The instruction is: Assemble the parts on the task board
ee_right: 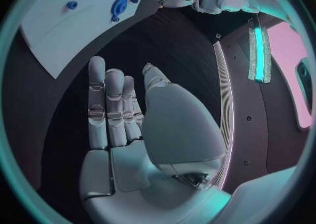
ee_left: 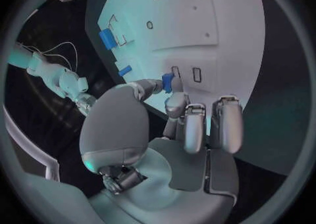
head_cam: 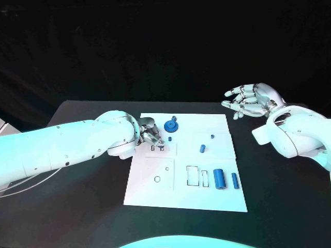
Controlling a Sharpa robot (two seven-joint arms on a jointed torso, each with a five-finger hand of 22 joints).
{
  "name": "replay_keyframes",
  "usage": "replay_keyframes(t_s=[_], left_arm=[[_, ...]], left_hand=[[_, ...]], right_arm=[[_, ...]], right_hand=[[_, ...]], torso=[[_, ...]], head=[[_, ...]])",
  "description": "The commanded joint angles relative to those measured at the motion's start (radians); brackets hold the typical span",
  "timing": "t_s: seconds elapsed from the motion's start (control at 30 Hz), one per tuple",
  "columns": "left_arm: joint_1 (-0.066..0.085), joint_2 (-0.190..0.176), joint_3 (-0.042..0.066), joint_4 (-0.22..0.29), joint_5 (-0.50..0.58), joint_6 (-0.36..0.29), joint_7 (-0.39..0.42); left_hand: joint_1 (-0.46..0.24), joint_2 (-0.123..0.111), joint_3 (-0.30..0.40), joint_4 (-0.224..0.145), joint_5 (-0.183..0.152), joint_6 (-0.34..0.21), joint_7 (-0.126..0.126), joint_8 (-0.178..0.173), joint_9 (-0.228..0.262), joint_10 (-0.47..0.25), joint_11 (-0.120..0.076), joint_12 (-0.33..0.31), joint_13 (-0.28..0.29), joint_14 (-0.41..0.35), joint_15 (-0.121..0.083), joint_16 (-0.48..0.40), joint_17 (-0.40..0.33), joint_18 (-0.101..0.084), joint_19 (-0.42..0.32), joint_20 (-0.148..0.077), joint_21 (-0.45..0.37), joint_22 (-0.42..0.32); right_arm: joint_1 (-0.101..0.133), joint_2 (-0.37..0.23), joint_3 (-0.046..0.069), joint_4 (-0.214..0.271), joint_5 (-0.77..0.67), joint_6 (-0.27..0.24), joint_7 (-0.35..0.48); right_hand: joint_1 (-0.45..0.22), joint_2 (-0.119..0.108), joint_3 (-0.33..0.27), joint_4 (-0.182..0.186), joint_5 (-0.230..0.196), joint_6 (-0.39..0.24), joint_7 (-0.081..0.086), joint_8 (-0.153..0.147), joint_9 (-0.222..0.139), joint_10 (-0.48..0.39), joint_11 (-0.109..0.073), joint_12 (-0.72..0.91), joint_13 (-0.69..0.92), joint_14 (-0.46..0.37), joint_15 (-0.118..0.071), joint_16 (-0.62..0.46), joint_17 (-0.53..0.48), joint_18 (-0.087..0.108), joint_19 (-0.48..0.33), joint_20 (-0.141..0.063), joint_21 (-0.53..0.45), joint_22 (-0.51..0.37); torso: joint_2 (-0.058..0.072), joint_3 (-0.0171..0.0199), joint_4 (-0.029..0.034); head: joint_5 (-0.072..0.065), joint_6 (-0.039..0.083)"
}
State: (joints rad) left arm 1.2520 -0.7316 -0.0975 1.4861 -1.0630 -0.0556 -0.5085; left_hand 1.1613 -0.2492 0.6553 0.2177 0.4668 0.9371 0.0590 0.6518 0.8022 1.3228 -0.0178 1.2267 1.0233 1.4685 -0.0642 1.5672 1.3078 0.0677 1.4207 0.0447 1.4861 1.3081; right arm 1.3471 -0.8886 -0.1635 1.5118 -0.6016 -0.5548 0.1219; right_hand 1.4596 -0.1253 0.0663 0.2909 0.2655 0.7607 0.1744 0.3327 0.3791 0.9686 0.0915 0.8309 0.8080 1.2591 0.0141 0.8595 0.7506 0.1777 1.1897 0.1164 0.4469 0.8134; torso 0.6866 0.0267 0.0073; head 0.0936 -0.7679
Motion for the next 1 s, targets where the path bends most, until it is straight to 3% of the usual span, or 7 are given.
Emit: replay_keyframes(t_s=[0.03, 0.43, 1.0], left_arm=[[-0.001, 0.006, 0.000, -0.005, -0.029, 0.001, -0.003], [-0.001, 0.017, 0.001, -0.019, -0.023, 0.057, -0.012], [-0.001, 0.033, 0.000, -0.031, -0.017, 0.084, -0.007]], left_hand=[[0.006, 0.001, 0.226, -0.232, 0.004, 0.006, 0.000, 0.004, 0.001, 0.005, 0.000, 0.005, -0.001, 0.102, -0.007, 0.004, 0.263, -0.019, 0.008, -0.002, 0.005, 0.054], [0.005, 0.000, 0.227, -0.232, 0.004, 0.006, 0.000, 0.004, 0.001, 0.004, 0.000, 0.003, -0.004, 0.102, -0.007, 0.004, 0.263, -0.020, 0.009, -0.002, 0.006, 0.055], [0.005, 0.000, 0.227, -0.232, 0.004, 0.006, 0.000, 0.003, 0.000, 0.004, 0.000, 0.002, -0.004, 0.102, -0.007, 0.004, 0.263, -0.019, 0.009, -0.003, 0.006, 0.055]], right_arm=[[-0.001, 0.001, 0.000, 0.000, -0.003, 0.009, 0.009], [-0.003, 0.004, 0.000, -0.004, -0.003, 0.011, 0.009], [-0.007, 0.007, 0.000, -0.006, -0.002, 0.018, 0.008]], right_hand=[[-0.001, 0.006, 0.004, 0.000, 0.005, -0.006, -0.001, 0.003, -0.001, -0.002, -0.003, 0.001, -0.001, 0.007, -0.002, -0.003, -0.001, 0.005, 0.006, -0.002, -0.003, -0.001], [-0.002, 0.006, 0.004, 0.000, 0.005, -0.006, -0.001, 0.004, -0.001, -0.002, -0.003, 0.001, -0.002, 0.007, -0.003, -0.005, -0.003, 0.005, 0.007, -0.002, -0.003, -0.001], [-0.003, 0.005, 0.005, -0.001, 0.007, -0.006, -0.001, 0.005, -0.001, -0.002, -0.003, 0.001, -0.003, 0.008, -0.003, -0.006, -0.002, 0.005, 0.008, -0.002, -0.004, -0.003]], torso=[[0.001, 0.0002, 0.0004], [0.001, 0.0007, 0.0011], [0.001, 0.0002, 0.0015]], head=[[0.000, 0.000], [0.001, -0.006], [-0.002, -0.008]])
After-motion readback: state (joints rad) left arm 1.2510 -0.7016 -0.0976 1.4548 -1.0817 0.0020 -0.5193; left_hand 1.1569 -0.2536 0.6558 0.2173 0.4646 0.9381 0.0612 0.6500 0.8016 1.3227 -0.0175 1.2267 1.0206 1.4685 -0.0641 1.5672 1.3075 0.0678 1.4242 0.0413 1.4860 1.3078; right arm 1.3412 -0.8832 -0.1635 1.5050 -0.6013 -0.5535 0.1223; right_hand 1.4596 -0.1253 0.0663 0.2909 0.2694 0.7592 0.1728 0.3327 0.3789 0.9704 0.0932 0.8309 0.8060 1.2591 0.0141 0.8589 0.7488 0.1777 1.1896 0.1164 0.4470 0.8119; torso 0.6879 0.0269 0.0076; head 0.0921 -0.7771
